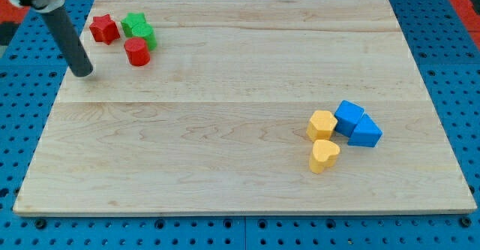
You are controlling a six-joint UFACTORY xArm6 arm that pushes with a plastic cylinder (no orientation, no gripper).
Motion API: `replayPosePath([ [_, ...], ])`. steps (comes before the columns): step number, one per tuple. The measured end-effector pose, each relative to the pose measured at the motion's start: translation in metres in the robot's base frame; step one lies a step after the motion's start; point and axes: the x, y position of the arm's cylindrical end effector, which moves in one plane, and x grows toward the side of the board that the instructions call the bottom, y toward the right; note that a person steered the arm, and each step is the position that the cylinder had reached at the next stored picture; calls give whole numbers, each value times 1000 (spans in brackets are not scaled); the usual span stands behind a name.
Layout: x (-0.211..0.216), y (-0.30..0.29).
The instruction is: Move the red circle to the top left of the yellow hexagon
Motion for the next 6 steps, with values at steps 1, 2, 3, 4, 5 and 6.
replayPosePath([
  [1, -20, -6],
  [2, -33, 49],
  [3, -42, 150],
  [4, -51, 243],
  [5, -47, 305],
  [6, -49, 251],
])
